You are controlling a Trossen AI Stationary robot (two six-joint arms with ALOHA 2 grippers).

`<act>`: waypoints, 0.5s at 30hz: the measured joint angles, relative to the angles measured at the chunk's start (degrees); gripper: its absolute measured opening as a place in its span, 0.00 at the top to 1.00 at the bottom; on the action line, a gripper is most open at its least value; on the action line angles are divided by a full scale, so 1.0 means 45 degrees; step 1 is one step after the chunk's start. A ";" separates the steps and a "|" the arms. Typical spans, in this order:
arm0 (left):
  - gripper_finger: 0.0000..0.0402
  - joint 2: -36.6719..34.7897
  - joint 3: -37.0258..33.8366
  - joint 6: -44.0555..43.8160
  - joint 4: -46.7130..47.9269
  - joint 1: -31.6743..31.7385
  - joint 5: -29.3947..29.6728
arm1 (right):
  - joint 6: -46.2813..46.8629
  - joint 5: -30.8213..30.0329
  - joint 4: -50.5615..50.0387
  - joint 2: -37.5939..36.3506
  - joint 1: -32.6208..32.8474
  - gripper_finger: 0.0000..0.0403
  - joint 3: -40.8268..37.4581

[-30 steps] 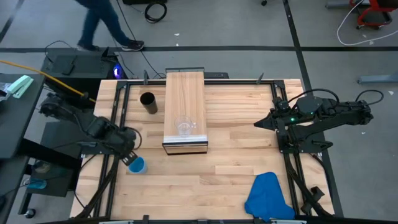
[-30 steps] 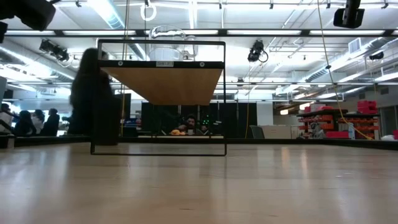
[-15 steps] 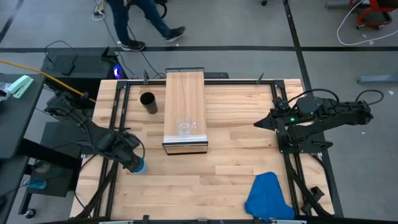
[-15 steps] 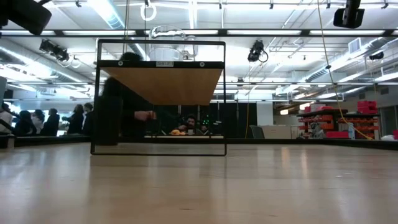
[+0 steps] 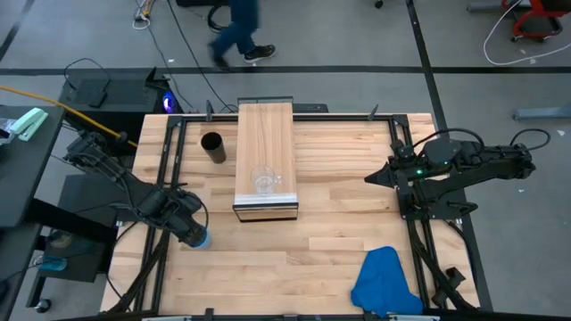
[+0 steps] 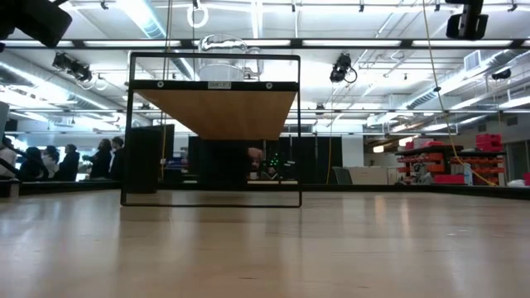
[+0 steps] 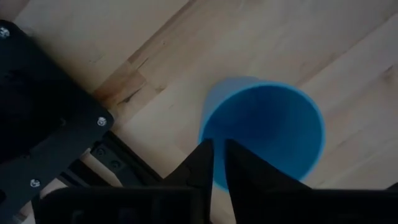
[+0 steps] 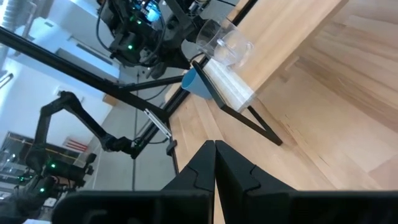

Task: Stack small to large cups/mugs on shelf
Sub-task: Put the blue cup on the shelf

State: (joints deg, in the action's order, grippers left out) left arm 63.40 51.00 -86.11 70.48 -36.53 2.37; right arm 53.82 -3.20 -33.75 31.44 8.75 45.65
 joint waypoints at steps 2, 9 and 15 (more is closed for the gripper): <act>0.86 0.0000 0.0000 0.0000 0.0002 0.0005 0.0060 | 0.0000 0.0000 -0.0051 0.0005 0.0000 0.96 0.0000; 0.76 0.0000 0.0000 -0.0050 0.0405 0.0024 0.0353 | 0.0005 0.0000 -0.0046 0.0005 0.0000 0.96 0.0000; 0.72 0.0000 0.0000 0.0229 0.0419 0.0019 0.0442 | 0.0005 0.0000 -0.0046 0.0005 0.0000 0.96 0.0000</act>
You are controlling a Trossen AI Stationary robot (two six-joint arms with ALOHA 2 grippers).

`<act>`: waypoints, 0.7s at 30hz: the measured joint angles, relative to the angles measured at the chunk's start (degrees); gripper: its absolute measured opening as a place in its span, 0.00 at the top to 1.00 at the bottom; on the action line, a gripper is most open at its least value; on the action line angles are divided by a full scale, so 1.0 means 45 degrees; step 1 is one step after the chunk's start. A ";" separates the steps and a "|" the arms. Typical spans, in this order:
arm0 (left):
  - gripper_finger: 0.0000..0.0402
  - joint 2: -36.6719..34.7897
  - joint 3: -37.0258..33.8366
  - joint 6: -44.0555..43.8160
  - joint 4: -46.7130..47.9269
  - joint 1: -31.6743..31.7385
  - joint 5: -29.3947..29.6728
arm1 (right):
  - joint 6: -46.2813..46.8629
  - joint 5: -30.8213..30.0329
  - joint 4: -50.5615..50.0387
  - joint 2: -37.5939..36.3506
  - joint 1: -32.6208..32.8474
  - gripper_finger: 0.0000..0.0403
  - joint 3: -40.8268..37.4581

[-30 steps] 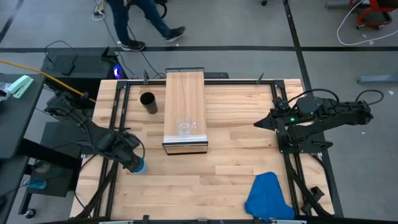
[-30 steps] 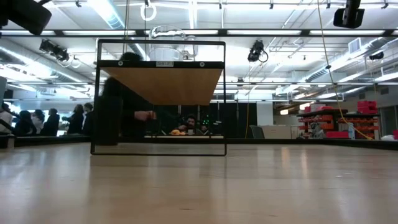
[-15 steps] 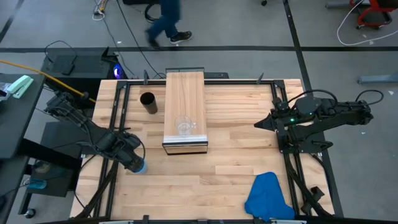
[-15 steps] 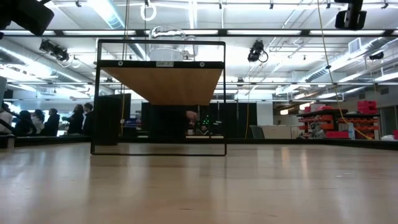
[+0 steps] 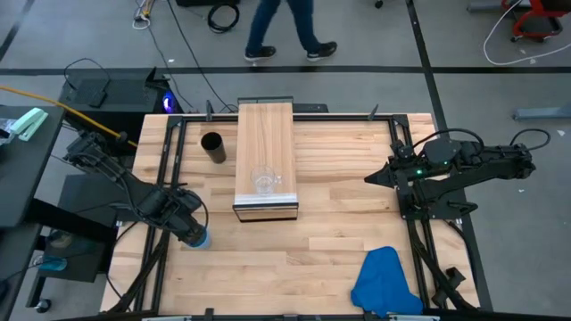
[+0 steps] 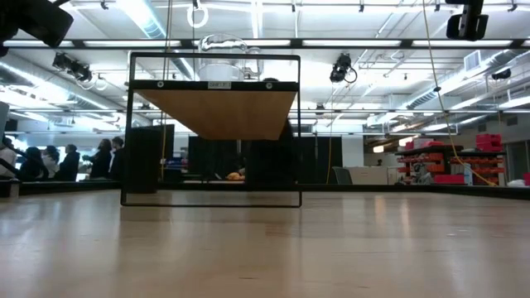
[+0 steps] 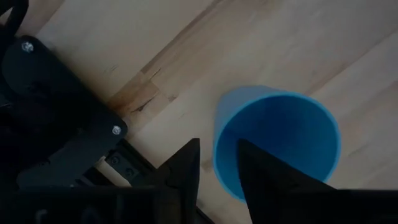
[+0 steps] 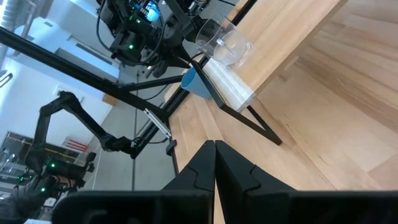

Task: Stack small to large cups/mugs on shelf
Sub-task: Put the blue cup on the shelf

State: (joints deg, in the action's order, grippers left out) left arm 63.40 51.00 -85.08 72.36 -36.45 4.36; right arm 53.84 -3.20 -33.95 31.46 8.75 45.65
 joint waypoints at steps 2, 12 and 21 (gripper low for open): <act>0.71 0.0012 0.0000 0.0189 -0.0090 0.0000 0.0017 | 0.0000 0.0000 0.0000 0.0000 0.0000 0.96 0.0000; 0.72 0.0490 -0.0010 0.1588 -0.0211 0.0013 0.0027 | 0.0005 0.0001 0.0005 0.0000 0.0000 0.96 0.0000; 0.71 0.0970 -0.0019 0.3121 -0.0256 0.0063 0.0034 | 0.0097 0.0005 0.0010 0.0002 0.0000 0.96 0.0000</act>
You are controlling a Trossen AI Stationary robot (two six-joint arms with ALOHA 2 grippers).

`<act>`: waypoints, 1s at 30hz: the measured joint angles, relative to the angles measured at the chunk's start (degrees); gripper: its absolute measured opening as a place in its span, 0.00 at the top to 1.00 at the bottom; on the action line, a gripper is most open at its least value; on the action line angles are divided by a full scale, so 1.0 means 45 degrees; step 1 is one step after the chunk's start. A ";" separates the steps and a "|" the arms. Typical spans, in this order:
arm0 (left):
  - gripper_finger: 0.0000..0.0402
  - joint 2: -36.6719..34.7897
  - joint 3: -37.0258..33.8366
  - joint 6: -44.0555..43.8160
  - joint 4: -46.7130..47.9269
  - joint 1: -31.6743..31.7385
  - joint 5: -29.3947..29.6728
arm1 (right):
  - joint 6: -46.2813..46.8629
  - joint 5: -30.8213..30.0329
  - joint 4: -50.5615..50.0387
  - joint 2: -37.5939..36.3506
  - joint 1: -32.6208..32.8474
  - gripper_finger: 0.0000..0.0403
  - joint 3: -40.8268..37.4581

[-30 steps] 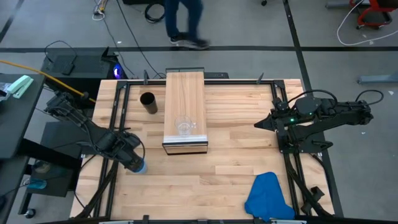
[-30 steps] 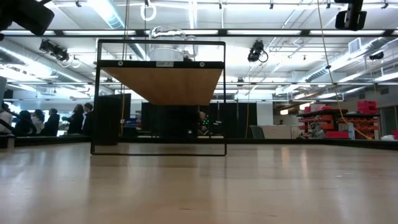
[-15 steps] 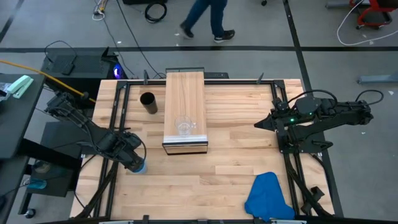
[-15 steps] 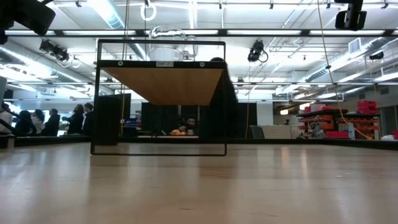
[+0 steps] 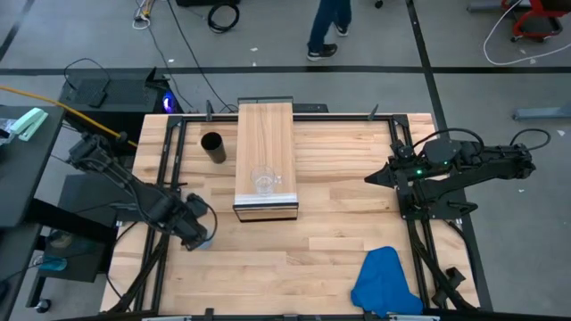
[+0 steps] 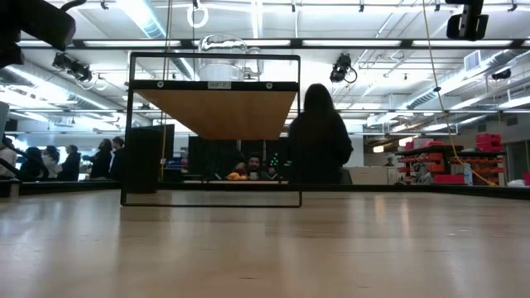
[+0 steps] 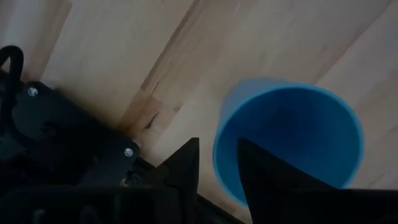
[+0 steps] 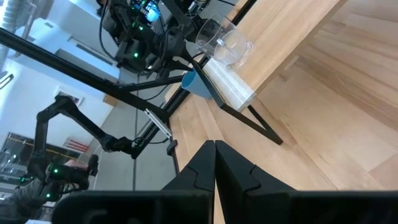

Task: Stack small to large cups/mugs on shelf
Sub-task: Put the blue cup on the shelf

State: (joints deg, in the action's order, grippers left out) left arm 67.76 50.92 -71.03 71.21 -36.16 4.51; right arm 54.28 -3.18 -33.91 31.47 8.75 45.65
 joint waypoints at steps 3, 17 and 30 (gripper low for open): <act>0.71 0.0192 -0.0005 0.0383 -0.0046 0.0000 -0.0005 | 0.0000 -0.0001 0.0003 0.0017 0.0002 0.96 0.0000; 0.73 0.0361 -0.0653 0.0934 -0.1000 0.0010 0.0095 | 0.0005 -0.0001 0.0005 0.0036 0.0001 0.96 0.0000; 0.80 0.0327 -0.0957 0.0274 -0.0833 0.0010 -0.0107 | 0.0049 -0.0003 0.0015 0.0036 0.0001 0.96 0.0000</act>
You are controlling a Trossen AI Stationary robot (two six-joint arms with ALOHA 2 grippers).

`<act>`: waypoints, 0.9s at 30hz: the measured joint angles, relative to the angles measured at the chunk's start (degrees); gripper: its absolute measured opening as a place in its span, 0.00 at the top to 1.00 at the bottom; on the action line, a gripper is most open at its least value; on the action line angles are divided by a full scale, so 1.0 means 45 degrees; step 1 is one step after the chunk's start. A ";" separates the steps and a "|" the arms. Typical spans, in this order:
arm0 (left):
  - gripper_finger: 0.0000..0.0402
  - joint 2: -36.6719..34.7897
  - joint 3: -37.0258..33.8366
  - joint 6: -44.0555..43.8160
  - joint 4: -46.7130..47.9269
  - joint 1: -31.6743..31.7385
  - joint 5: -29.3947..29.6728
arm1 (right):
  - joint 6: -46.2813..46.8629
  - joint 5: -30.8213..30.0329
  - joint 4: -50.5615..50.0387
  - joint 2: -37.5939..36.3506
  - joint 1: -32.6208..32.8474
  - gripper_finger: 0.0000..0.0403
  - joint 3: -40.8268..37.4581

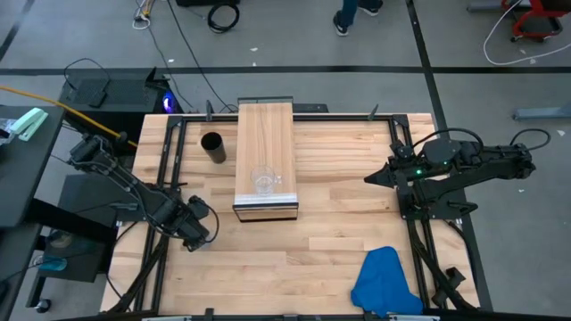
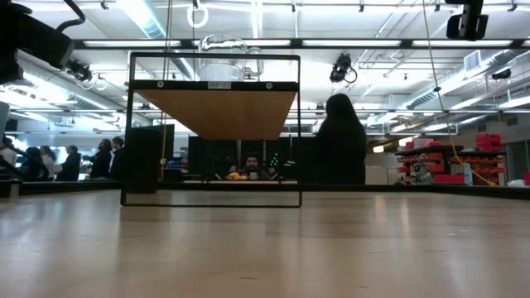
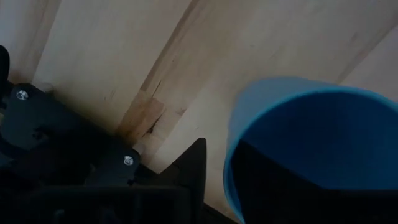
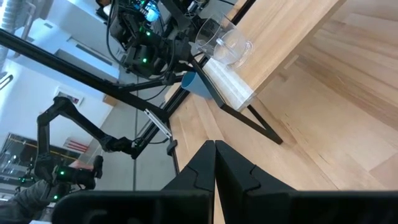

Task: Stack small to large cups/mugs on shelf
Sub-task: Put the blue cup on the shelf

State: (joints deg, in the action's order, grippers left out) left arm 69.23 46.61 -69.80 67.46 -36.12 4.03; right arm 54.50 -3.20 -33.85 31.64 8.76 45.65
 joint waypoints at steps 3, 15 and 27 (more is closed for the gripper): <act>0.87 0.0000 0.0000 -0.0005 0.0001 0.0000 -0.0005 | -0.0005 0.0003 0.0000 0.0000 -0.0001 0.96 0.0000; 0.96 -0.0015 0.0088 -0.0015 -0.0296 0.0000 -0.0041 | -0.0005 -0.0001 0.0000 0.0000 0.0003 0.96 0.0000; 0.97 0.0008 0.3112 0.0039 0.0172 0.0356 0.0010 | -0.0113 0.0002 0.0000 0.0000 0.0000 0.96 0.0000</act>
State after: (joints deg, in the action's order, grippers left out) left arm 69.27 60.61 -69.62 68.24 -34.52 4.08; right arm 53.99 -3.19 -33.85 31.64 8.76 45.65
